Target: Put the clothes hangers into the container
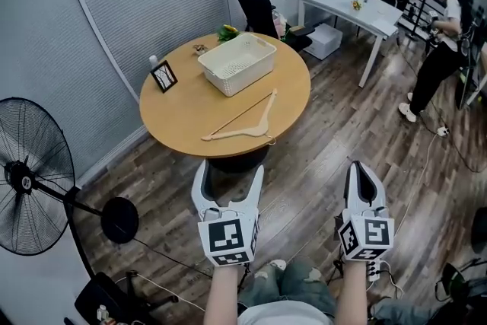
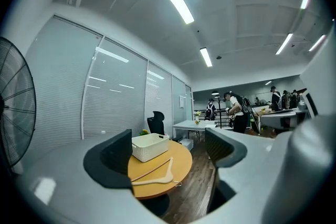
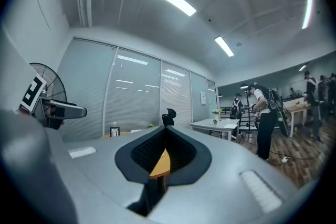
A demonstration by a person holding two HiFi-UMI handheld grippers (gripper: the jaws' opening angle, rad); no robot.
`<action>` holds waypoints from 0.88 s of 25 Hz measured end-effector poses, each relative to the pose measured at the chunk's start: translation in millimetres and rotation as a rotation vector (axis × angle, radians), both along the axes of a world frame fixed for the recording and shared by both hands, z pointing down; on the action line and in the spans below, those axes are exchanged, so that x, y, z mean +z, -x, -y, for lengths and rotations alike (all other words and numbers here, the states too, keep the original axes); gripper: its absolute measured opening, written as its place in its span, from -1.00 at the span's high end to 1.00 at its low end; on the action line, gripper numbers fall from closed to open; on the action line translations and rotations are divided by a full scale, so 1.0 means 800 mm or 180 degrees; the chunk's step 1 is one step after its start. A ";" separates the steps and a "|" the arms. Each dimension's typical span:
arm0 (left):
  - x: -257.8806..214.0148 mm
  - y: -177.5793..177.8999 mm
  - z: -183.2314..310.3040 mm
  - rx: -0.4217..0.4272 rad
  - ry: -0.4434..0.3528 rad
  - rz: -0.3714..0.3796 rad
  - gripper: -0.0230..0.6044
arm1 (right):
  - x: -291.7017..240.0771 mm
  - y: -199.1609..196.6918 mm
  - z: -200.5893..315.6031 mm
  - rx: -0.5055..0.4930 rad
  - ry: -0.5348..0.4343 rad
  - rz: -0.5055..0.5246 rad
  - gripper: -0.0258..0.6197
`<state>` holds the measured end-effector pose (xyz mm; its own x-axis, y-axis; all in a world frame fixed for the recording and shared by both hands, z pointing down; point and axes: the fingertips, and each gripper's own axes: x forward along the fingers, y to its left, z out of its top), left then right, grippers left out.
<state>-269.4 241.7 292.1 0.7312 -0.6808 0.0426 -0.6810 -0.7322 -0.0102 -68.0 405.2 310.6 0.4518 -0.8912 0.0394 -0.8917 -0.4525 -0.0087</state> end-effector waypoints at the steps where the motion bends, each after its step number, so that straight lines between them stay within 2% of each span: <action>1: 0.000 -0.001 0.002 -0.0001 0.0004 -0.0002 -0.42 | 0.000 -0.002 0.002 0.0001 0.0000 0.0002 0.86; 14: 0.015 -0.017 0.052 -0.0194 0.0071 0.0056 -0.42 | 0.013 -0.034 0.064 -0.0156 0.0077 0.0033 0.86; 22: 0.025 -0.062 0.101 -0.0409 0.0067 0.0102 -0.42 | 0.013 -0.091 0.137 -0.0367 0.0013 0.0000 0.86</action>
<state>-220.1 160.6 311.9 0.6360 -0.7675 0.0799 -0.7689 -0.6391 -0.0190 4.8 295.6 321.1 0.3463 -0.9371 0.0430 -0.9379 -0.3469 -0.0069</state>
